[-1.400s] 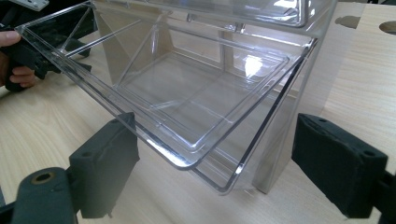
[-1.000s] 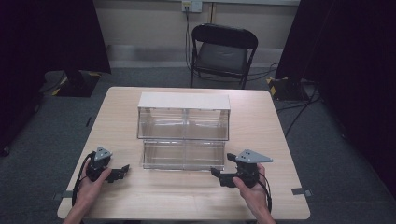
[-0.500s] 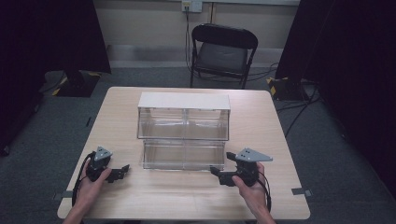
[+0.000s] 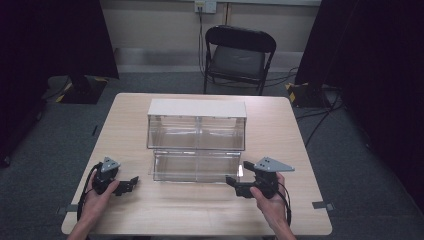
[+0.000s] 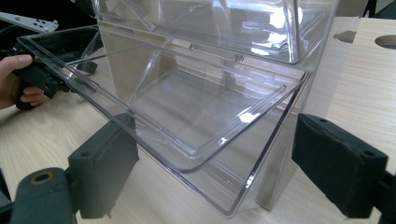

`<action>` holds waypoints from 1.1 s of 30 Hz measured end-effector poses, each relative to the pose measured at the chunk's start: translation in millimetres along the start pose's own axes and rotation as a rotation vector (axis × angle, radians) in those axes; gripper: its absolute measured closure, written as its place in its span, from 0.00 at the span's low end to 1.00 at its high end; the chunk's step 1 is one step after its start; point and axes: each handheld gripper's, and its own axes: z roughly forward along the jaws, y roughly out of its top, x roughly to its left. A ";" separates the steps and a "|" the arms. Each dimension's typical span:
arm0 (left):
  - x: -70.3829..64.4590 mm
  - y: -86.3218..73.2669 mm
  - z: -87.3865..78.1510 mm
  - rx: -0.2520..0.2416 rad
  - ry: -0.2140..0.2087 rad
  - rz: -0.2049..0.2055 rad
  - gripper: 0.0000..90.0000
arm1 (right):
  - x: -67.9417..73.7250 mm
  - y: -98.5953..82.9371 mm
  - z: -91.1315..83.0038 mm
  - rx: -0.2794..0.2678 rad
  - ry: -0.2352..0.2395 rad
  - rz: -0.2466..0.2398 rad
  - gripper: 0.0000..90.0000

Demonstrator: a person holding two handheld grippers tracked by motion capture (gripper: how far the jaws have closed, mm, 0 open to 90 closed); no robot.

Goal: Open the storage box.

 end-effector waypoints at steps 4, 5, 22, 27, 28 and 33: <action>0.1 0.0 0.0 0.000 -0.001 0.001 0.10 | 0.0 -1.0 0.5 0.008 0.000 -0.001 0.16; 0.2 0.1 0.0 0.001 -0.001 0.002 0.10 | 0.0 -0.9 0.3 0.009 -0.001 -0.001 0.15; 0.2 0.0 0.0 0.001 -0.002 0.002 0.10 | 0.9 7.8 -0.5 -0.007 -0.002 -0.009 0.15; 0.2 0.1 0.0 0.001 -0.001 0.002 0.10 | 0.1 9.5 -0.6 -0.005 0.002 -0.012 0.15; 0.1 0.0 0.0 0.000 -0.001 0.002 0.10 | -0.2 10.1 -0.4 -0.004 0.005 -0.017 0.15; 0.1 0.0 0.0 0.000 -0.001 0.001 0.10 | -0.4 13.8 -0.6 -0.016 0.010 -0.010 0.15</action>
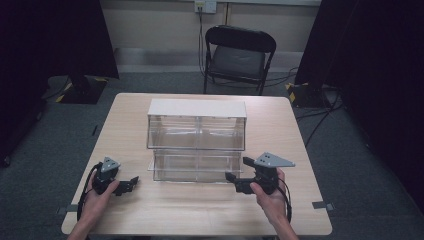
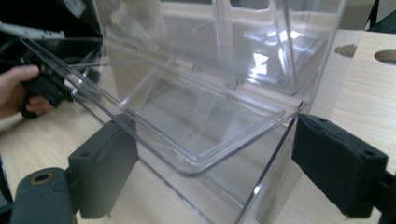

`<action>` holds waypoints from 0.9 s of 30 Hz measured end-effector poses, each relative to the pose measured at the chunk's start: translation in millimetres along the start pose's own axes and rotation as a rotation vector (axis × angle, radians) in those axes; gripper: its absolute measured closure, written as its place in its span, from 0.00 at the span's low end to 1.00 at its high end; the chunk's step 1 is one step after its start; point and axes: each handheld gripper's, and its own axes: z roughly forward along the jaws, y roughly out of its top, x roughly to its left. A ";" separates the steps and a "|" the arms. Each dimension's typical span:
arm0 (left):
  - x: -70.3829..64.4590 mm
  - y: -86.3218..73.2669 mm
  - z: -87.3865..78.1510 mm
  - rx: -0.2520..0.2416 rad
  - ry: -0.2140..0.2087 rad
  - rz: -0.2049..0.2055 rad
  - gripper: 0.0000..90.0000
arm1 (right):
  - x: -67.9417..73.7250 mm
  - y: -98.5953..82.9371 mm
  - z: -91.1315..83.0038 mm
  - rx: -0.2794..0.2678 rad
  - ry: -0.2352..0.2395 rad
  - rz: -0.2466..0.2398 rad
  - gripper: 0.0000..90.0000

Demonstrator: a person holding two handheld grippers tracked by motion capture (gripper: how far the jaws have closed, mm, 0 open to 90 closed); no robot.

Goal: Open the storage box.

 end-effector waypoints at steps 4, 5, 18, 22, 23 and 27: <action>0.4 0.1 -0.2 0.001 0.003 0.006 0.10 | -0.2 3.4 -0.7 -0.007 -0.003 0.004 0.15; 0.4 0.1 -0.2 0.001 0.003 0.006 0.10 | -0.4 3.5 -0.8 -0.008 -0.002 0.006 0.15; 0.1 0.0 0.0 0.000 0.000 0.001 0.10 | 0.6 7.2 2.5 -0.003 0.013 0.007 0.15; 0.3 0.1 -0.1 0.001 0.002 0.005 0.10 | 0.9 9.6 4.5 -0.007 0.010 0.004 0.15; 0.3 0.1 -0.1 0.001 0.002 0.005 0.10 | 0.9 9.6 4.5 -0.007 0.010 0.004 0.15; 0.0 0.0 0.0 0.000 0.000 0.001 0.10 | 0.9 10.4 4.5 -0.007 0.008 0.004 0.15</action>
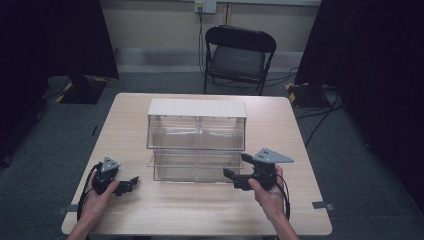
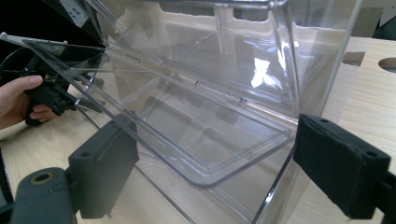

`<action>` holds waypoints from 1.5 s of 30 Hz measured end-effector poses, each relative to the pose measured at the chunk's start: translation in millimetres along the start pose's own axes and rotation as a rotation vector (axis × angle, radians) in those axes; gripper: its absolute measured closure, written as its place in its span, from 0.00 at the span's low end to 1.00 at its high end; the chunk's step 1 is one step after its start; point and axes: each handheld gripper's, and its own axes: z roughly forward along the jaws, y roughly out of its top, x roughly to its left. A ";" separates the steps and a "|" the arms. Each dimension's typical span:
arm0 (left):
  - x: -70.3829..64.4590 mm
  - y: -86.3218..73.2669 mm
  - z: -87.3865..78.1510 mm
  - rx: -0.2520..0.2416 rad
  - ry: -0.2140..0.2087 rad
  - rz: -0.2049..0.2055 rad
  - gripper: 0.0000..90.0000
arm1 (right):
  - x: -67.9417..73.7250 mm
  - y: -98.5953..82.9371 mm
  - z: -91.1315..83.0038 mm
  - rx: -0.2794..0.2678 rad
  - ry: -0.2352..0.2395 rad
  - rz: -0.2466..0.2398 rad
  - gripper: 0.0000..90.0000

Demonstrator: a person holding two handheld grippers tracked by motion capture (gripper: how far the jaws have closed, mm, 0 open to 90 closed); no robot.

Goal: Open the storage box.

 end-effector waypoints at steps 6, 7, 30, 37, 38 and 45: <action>0.0 0.0 0.0 0.000 0.000 0.000 0.10 | -0.4 1.5 0.2 -0.006 0.003 -0.001 0.15; 0.0 0.0 0.0 0.000 0.000 0.000 0.10 | -0.5 1.5 0.3 -0.007 0.004 0.002 0.15; 0.0 0.0 0.0 0.000 0.000 0.000 0.10 | -3.4 3.9 -0.9 -0.013 -0.005 0.007 0.15; 0.0 0.0 0.0 0.000 0.000 0.000 0.10 | -4.4 5.5 -0.6 -0.020 -0.012 0.012 0.15; 0.0 0.0 0.0 0.000 0.000 0.000 0.10 | -4.4 5.5 -0.6 -0.020 -0.012 0.012 0.15; 0.0 0.0 0.0 0.000 0.000 0.000 0.10 | -5.4 8.4 0.0 -0.022 -0.014 0.012 0.15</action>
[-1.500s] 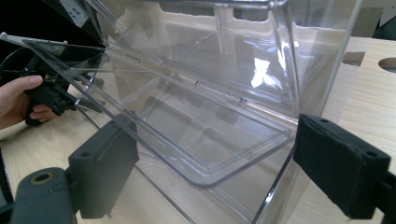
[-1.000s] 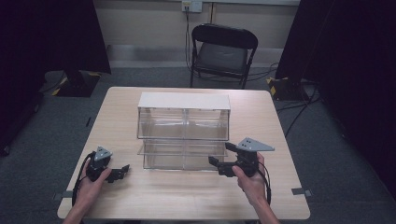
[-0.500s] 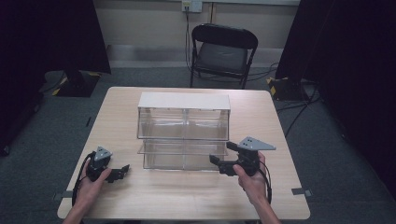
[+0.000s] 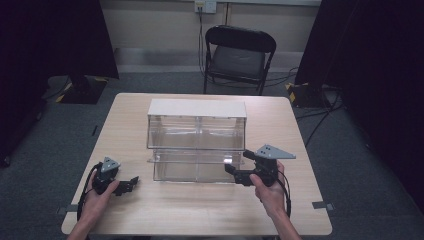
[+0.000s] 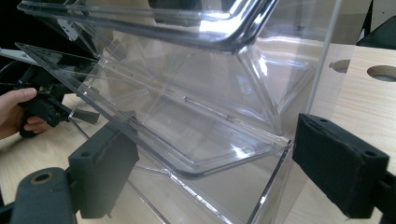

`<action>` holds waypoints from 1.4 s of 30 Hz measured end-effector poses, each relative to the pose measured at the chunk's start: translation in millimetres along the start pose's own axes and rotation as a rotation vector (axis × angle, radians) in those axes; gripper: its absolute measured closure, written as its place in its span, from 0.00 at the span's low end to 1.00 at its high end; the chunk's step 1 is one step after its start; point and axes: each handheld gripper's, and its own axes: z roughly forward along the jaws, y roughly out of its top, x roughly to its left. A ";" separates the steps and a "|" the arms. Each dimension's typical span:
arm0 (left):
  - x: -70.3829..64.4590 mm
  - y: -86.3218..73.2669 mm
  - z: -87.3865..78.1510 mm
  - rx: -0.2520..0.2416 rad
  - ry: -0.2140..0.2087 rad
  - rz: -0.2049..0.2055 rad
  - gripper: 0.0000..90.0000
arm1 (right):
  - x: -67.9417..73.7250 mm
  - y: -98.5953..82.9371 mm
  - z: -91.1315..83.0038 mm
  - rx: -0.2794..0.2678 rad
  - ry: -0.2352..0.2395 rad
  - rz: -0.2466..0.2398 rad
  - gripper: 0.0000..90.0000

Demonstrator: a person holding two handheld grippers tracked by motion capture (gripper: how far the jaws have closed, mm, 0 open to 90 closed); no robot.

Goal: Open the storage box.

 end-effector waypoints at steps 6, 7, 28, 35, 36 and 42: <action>0.0 0.0 -0.1 0.001 0.000 0.001 0.10 | -1.2 3.0 0.4 -0.005 0.000 0.000 0.15; 0.0 0.0 -0.1 0.001 0.000 0.001 0.10 | -1.2 3.0 0.4 -0.005 0.000 0.000 0.15; 0.0 0.0 0.0 0.000 0.000 0.000 0.10 | -3.2 13.6 2.7 -0.013 0.006 -0.004 0.15; 0.0 0.0 0.0 0.000 0.000 0.001 0.10 | -4.9 14.4 4.0 -0.019 0.015 0.011 0.15; 0.0 0.0 0.0 0.000 0.000 0.001 0.10 | -5.0 14.3 4.2 -0.021 0.018 0.011 0.15; 0.0 0.0 -0.1 0.000 0.001 0.001 0.10 | -5.1 14.7 5.0 -0.020 0.022 0.009 0.15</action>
